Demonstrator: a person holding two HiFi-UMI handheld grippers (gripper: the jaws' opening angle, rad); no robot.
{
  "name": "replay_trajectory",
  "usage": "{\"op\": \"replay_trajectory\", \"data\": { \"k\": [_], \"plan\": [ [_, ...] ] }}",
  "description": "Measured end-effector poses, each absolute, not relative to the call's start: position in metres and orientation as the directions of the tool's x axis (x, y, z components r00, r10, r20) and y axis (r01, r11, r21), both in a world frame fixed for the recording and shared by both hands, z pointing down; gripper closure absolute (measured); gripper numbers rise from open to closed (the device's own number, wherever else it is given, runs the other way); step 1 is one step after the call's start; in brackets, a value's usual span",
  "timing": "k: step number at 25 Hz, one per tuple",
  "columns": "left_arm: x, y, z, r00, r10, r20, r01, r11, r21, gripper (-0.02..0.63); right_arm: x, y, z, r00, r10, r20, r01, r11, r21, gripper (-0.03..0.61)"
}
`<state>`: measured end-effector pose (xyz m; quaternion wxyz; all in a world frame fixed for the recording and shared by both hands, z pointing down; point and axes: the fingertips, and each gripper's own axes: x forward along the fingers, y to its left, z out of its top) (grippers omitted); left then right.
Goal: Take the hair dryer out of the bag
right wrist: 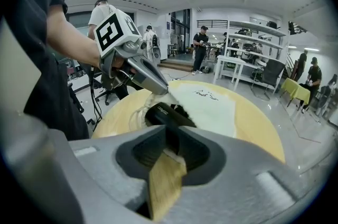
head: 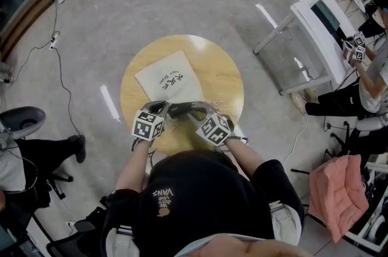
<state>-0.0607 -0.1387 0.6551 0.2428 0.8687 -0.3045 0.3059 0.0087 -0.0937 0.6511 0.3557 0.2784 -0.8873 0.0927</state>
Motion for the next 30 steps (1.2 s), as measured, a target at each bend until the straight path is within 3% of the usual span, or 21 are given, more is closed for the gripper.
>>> {"op": "replay_trajectory", "data": {
  "k": [1, 2, 11, 15, 30],
  "plan": [
    [-0.060, -0.140, 0.655, 0.627, -0.379, 0.681, -0.678, -0.696, 0.237, 0.581, 0.009, -0.095, 0.652, -0.586, -0.426, 0.689, -0.557, 0.829, 0.039, 0.457],
    [-0.060, -0.140, 0.655, 0.627, -0.378, 0.681, -0.678, -0.696, 0.238, 0.581, 0.010, -0.096, 0.653, -0.580, -0.424, 0.695, -0.551, 0.833, 0.048, 0.440],
    [-0.065, -0.148, 0.657, 0.627, -0.386, 0.676, -0.687, -0.684, 0.247, 0.581, -0.005, -0.088, 0.665, -0.549, -0.378, 0.745, -0.381, 0.907, 0.179, 0.439],
    [-0.065, -0.150, 0.657, 0.628, -0.388, 0.675, -0.689, -0.681, 0.249, 0.581, -0.010, -0.094, 0.671, -0.530, -0.365, 0.765, -0.306, 0.924, 0.228, 0.373],
    [-0.068, -0.157, 0.661, 0.620, -0.392, 0.680, -0.699, -0.669, 0.252, 0.581, -0.021, -0.110, 0.688, -0.489, -0.274, 0.828, -0.063, 0.958, 0.280, 0.263]
  ]
}}
